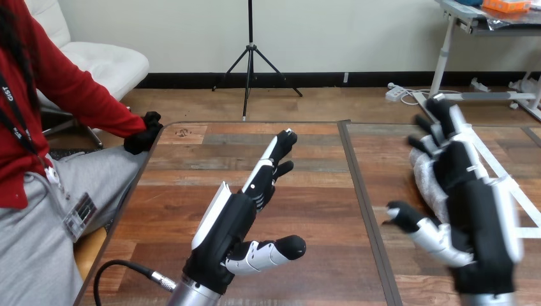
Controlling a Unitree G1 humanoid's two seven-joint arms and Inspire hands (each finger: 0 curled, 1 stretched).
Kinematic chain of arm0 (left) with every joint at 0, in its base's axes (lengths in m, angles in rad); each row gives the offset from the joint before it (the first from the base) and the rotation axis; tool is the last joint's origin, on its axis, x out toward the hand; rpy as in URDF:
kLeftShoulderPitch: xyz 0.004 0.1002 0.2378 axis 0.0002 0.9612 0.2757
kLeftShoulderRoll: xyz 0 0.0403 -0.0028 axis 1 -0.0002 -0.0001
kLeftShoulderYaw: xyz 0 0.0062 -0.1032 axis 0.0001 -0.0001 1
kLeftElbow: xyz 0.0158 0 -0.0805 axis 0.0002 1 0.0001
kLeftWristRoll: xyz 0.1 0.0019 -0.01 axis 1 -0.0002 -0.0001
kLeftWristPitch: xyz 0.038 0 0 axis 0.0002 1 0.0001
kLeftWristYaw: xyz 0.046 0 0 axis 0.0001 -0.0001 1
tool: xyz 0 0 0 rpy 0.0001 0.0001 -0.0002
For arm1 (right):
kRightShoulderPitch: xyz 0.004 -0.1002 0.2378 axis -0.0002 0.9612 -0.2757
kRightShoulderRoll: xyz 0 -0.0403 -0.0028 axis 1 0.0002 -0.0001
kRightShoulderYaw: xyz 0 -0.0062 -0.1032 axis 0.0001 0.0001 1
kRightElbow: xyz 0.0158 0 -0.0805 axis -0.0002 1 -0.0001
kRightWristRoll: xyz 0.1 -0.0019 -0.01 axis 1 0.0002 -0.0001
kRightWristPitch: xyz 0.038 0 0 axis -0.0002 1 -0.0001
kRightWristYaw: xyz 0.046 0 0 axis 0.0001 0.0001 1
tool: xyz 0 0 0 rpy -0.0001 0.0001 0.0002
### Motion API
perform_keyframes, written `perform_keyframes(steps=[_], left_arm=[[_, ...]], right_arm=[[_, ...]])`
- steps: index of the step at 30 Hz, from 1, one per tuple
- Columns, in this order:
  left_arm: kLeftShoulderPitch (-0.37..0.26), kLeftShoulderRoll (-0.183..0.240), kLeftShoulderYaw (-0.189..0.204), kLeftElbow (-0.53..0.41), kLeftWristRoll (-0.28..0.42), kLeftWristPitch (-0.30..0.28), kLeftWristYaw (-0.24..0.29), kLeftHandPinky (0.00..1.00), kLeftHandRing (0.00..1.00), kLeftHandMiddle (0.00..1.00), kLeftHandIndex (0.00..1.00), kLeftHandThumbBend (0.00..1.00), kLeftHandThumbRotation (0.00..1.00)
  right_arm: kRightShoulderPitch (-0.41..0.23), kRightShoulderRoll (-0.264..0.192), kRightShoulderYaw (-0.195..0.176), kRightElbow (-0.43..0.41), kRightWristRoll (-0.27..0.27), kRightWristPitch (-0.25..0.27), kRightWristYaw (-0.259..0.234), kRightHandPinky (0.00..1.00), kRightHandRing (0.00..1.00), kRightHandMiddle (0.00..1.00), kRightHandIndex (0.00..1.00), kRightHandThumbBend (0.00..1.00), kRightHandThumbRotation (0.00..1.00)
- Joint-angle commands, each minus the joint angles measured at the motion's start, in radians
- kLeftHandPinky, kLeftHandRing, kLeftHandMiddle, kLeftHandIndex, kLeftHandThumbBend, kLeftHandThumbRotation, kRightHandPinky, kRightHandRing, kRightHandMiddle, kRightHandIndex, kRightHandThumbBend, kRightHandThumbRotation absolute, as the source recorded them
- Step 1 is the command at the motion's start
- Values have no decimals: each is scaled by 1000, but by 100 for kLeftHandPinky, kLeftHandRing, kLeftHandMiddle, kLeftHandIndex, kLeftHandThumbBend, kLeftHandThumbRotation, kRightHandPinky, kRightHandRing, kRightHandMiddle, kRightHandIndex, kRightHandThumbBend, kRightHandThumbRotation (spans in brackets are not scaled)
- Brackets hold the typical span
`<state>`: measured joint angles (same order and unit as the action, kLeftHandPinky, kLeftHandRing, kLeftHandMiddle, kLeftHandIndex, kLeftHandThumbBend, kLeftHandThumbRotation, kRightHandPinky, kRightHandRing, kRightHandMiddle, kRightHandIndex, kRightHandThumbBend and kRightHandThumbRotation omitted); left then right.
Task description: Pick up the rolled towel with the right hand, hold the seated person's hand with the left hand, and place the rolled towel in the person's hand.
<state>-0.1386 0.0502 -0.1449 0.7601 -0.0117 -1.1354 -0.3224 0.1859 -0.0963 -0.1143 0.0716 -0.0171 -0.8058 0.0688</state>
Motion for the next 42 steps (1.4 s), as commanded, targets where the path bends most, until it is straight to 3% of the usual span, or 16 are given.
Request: perform_keyframes(steps=[1, 14, 26, 34, 42], left_arm=[[-48, -17, -7, 6, -32, -12, -22, 96, 100, 100, 100, 100, 76], [-53, -30, -3, 28, -38, -21, -42, 99, 100, 100, 100, 100, 75], [-56, -36, 3, 39, -40, -25, -61, 100, 100, 100, 100, 100, 76], [-60, -34, 7, 49, -25, -29, -56, 100, 100, 100, 100, 100, 78], [-66, -35, 10, 58, -12, -37, -47, 100, 100, 100, 100, 100, 78]], right_arm=[[-78, -30, -42, -79, 10, 25, -23, 86, 93, 96, 94, 100, 54], [-120, -81, -115, -132, -16, 104, -65, 85, 92, 96, 94, 100, 44], [-190, -130, -168, -109, -26, 161, -105, 89, 95, 98, 97, 100, 40], [-238, -140, -204, -106, -121, 260, -189, 94, 97, 98, 98, 100, 44], [-284, -158, -218, -93, -157, 352, -241, 99, 100, 99, 99, 100, 47]])
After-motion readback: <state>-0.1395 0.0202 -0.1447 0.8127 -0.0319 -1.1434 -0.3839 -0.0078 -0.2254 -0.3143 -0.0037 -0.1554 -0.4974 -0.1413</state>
